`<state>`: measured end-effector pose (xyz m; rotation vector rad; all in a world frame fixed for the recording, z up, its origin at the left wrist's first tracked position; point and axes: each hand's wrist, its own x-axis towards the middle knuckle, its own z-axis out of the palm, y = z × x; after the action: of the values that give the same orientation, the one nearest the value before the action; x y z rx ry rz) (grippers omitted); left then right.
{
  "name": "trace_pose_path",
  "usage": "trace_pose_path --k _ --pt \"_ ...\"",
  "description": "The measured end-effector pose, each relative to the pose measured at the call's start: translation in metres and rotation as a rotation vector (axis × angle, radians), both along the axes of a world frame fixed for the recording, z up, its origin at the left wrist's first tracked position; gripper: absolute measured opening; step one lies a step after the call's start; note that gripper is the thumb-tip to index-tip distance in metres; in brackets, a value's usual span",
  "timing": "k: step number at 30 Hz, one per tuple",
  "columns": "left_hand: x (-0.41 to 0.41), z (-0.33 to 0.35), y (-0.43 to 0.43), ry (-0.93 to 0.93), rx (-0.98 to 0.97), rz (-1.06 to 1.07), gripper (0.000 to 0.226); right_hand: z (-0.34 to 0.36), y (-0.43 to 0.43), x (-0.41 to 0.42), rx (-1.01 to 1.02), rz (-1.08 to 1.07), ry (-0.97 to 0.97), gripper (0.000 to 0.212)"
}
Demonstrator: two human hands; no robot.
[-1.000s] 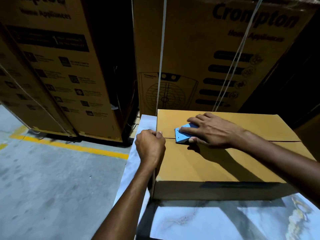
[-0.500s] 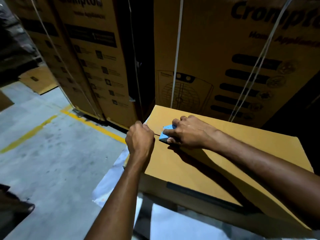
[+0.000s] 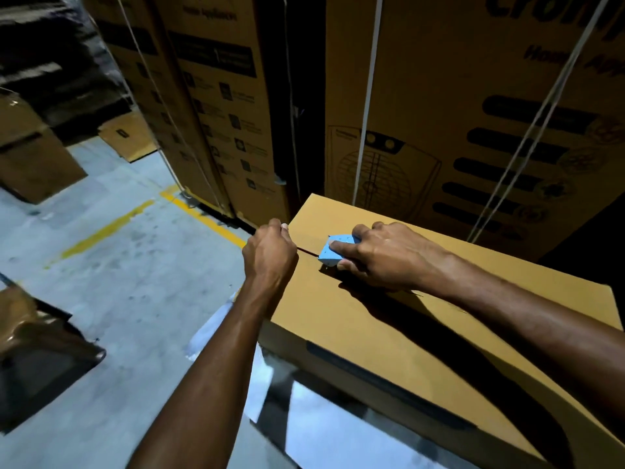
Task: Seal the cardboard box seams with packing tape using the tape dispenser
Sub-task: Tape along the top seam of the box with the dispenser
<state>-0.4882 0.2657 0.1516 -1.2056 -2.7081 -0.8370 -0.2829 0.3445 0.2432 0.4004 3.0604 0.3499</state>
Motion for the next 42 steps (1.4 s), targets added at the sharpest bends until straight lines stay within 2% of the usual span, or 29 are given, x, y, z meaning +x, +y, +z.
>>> trace_pose_path --k 11,17,20,22,26,30,32,35,39,42 --pt "0.019 0.013 -0.004 0.019 -0.047 0.024 0.028 -0.001 0.009 0.136 -0.016 0.04 0.072 0.055" --pt "0.025 0.019 -0.002 0.025 -0.066 0.052 0.032 0.001 0.015 0.219 -0.075 -0.018 0.04 0.06" --pt "0.022 0.018 0.0 0.045 -0.091 0.059 0.033 0.005 0.02 0.261 -0.08 -0.057 0.041 0.071" --pt "0.02 0.011 -0.001 0.068 -0.088 0.075 0.033 0.005 0.022 0.273 -0.069 -0.063 0.022 0.076" --pt "0.022 0.009 -0.003 0.132 -0.048 0.081 0.031 0.004 0.025 0.271 -0.061 -0.052 0.015 0.066" --pt "0.044 0.016 -0.007 0.255 -0.03 -0.081 0.036 0.001 0.027 0.268 -0.039 -0.035 0.004 0.065" --pt "0.067 0.016 -0.011 0.269 -0.12 -0.198 0.048 0.004 0.028 0.267 -0.041 -0.032 0.007 0.065" --pt "0.131 0.015 -0.024 0.153 -0.24 -0.337 0.065 0.008 0.03 0.265 -0.045 -0.028 0.0 0.062" --pt "0.256 0.012 -0.048 0.08 -0.239 -0.436 0.086 0.008 0.033 0.263 -0.041 -0.003 0.003 0.055" --pt "0.336 0.006 -0.055 0.048 -0.251 -0.413 0.105 0.006 0.034 0.263 -0.048 0.039 0.017 0.051"
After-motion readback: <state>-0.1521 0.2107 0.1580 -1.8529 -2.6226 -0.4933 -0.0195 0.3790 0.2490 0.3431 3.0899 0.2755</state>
